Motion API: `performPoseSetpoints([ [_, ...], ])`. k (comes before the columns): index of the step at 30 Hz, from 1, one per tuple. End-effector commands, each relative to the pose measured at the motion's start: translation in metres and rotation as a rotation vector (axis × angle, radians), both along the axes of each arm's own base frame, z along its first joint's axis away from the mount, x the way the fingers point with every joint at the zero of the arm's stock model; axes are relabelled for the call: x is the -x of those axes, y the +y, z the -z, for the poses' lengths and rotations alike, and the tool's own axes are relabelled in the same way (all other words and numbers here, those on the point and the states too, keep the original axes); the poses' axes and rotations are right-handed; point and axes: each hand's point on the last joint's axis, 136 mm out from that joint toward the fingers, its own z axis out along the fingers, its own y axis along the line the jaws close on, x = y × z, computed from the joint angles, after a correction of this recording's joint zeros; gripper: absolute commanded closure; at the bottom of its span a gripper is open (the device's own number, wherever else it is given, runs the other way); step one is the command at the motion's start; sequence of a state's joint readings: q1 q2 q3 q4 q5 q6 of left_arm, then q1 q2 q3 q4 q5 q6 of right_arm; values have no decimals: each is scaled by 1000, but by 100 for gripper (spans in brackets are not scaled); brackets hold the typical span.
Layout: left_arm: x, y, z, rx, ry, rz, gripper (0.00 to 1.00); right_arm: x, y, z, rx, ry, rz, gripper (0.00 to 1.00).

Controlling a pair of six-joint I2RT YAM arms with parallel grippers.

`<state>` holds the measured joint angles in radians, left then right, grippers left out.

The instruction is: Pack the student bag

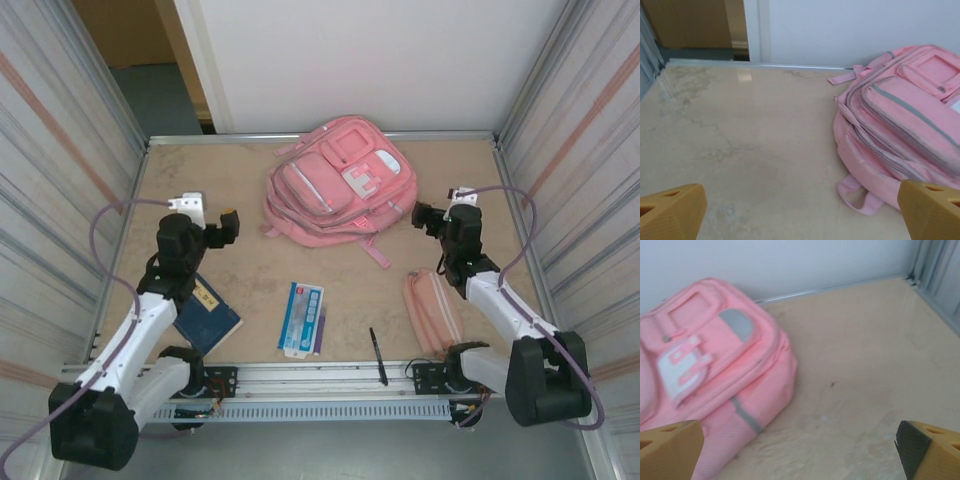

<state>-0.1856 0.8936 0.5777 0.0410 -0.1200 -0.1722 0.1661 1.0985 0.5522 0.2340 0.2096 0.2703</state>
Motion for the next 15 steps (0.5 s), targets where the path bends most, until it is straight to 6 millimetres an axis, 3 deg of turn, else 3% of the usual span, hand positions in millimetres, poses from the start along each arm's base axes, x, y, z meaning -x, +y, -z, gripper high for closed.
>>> performPoseSetpoints([
  [1, 25, 12, 46, 209, 196, -170, 1, 26, 19, 26, -62, 141, -13, 4],
  [2, 25, 8, 49, 306, 196, -176, 1, 30, 28, 25, -71, 141, -41, 4],
  [5, 12, -51, 38, 461, 223, 114, 1, 41, 62, 23, -69, 154, -140, 5],
  [10, 7, -105, 33, 218, 339, 174, 1, 62, 106, 33, -32, 187, -273, 5],
  [15, -12, -129, 58, 254, 478, 122, 1, 76, 131, 48, 8, 226, -336, 4],
])
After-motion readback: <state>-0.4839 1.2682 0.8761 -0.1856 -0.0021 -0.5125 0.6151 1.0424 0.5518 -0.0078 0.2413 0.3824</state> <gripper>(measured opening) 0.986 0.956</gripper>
